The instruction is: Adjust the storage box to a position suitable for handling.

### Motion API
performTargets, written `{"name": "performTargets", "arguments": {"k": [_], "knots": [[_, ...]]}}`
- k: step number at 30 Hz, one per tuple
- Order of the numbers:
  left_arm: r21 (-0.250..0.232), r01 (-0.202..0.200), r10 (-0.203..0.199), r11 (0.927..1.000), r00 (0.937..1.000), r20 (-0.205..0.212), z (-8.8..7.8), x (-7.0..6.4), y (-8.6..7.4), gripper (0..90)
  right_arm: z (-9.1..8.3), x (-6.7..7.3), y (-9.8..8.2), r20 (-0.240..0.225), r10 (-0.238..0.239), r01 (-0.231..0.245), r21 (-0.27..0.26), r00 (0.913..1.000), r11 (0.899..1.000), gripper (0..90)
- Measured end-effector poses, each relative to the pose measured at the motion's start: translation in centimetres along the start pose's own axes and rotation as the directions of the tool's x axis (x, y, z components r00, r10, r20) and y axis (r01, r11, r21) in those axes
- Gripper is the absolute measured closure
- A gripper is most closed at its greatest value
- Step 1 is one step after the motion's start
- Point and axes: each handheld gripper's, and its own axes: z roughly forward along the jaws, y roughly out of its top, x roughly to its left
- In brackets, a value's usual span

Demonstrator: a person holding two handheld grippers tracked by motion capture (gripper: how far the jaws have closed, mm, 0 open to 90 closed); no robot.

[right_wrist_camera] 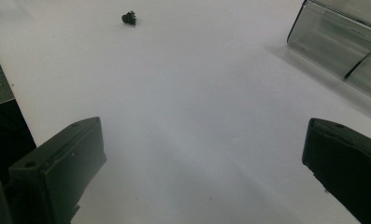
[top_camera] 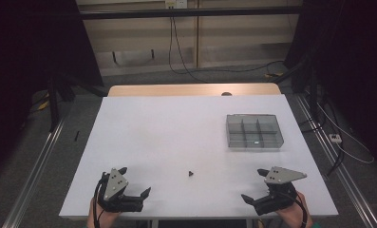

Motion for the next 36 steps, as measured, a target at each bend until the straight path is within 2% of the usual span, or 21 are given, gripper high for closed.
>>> {"name": "performTargets", "arguments": {"k": [19, 36], "knots": [[0.008, -0.022, 0.022, 0.9997, 0.9998, -0.002, 0.2, -0.2, 0.0, 0.0, 0.2, -0.2, 0.1, 0.002, 0.008, -0.009, 0.008, 1.0, 1.0, 0.0], [0.016, -0.018, 0.018, 0.9997, 0.9998, -0.001, 0.3, -0.1, -0.1, 0.2, 1.7, -2.1, 1.4, 0.022, 0.022, -0.023, 0.025, 0.9995, 0.999, 0.0]]}}
